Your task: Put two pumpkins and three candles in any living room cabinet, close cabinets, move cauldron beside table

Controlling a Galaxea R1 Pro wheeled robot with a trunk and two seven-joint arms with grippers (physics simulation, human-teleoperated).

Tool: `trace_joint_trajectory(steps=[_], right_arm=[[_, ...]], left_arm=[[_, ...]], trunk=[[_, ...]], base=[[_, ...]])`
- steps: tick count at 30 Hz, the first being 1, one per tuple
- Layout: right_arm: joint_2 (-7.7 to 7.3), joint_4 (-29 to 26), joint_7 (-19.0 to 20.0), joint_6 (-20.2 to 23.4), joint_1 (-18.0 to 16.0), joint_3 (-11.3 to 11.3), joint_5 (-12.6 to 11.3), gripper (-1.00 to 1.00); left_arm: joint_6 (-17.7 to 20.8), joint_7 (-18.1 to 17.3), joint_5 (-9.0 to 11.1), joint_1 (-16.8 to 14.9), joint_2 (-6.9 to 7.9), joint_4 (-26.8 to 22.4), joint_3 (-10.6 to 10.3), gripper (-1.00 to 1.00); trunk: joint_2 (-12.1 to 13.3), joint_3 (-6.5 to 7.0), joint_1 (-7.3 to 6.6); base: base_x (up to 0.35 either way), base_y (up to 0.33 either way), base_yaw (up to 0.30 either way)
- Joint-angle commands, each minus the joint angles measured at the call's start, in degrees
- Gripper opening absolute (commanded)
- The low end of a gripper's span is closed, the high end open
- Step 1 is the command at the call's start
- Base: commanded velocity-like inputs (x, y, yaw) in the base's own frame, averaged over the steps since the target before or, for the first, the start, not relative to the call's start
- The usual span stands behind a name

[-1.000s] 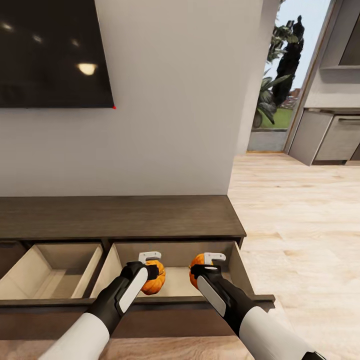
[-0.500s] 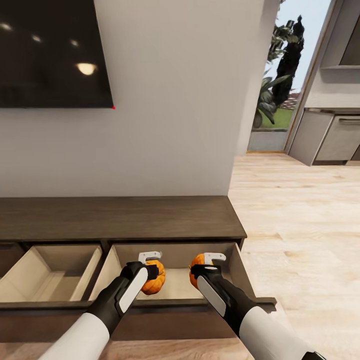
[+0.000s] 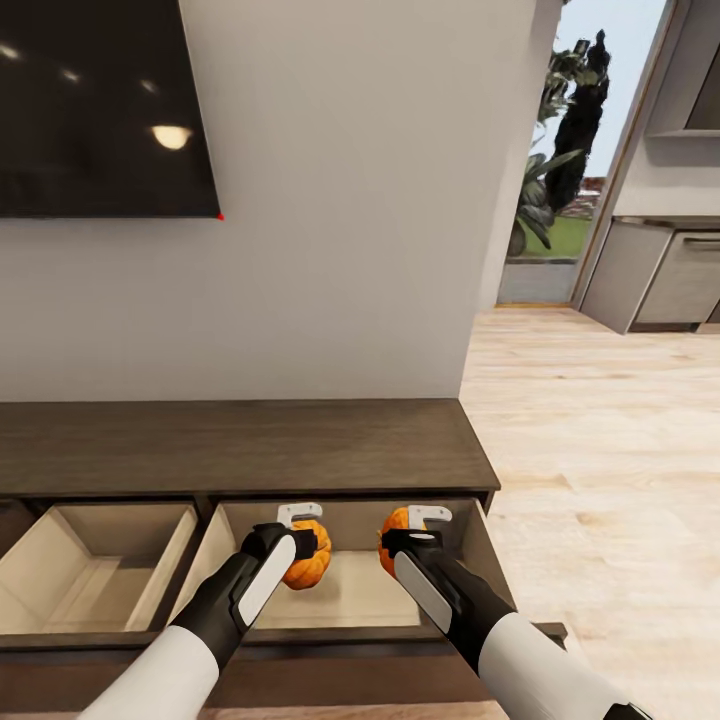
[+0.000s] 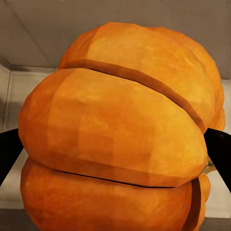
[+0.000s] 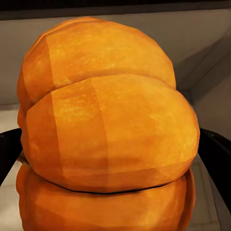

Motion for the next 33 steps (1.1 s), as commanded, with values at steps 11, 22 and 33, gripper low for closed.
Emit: trace_joint_trajectory(steps=[11,22,33], right_arm=[[-0.04,0.06,-0.53,0.21,-0.06,0.24,1.0,-1.0],[0.05,0.17,-0.53,1.06,-0.06,0.06,0.7,-1.0],[0.05,0.17,-0.61,1.09,-0.06,0.06,0.67,-1.0]], left_arm=[[0.08,0.62,0.54,-0.04,0.03,-0.09,-0.18,-1.0],[0.08,0.62,0.61,-0.04,0.03,-0.12,-0.09,-1.0],[0.08,0.62,0.63,-0.04,0.03,-0.67,-0.27,-1.0]], trunk=[[-2.86,-1.76,1.58],[-3.01,-4.19,1.86],[-3.13,-6.19,2.09]], base=[[0.002,0.0,0.0],[0.0,0.0,0.0],[0.0,0.0,0.0]])
